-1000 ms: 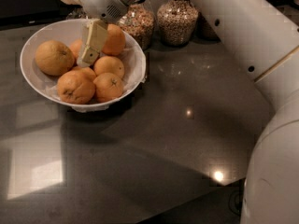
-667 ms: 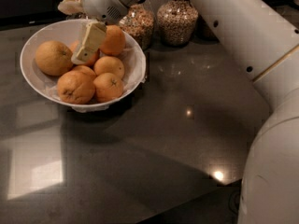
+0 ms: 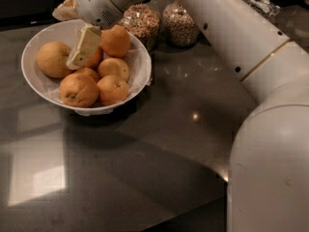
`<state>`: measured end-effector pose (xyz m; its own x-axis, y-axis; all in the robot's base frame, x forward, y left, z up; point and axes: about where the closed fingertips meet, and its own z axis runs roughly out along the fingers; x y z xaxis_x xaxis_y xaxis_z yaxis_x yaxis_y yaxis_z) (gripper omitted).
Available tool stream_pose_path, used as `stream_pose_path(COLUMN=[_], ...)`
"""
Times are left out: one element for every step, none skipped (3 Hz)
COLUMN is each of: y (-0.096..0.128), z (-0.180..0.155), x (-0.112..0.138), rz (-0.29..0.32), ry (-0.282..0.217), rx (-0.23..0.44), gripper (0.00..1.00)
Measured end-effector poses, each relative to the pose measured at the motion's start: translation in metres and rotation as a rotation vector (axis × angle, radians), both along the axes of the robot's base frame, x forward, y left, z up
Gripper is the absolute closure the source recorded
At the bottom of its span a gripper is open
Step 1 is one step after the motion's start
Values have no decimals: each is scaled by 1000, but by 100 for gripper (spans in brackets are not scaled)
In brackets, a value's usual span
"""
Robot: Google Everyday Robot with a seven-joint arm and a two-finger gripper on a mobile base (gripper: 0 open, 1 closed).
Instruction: Pick orange from white bowl
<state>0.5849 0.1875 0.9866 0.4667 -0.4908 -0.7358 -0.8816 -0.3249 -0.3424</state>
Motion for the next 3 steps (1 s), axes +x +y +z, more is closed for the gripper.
stream_pose_path(y=[12,12,15], z=[-14,-14,-14], x=[9,9,6], rz=[26,26,30], ry=[42,43,39], rx=[2,3,1], gripper=[22,17,9])
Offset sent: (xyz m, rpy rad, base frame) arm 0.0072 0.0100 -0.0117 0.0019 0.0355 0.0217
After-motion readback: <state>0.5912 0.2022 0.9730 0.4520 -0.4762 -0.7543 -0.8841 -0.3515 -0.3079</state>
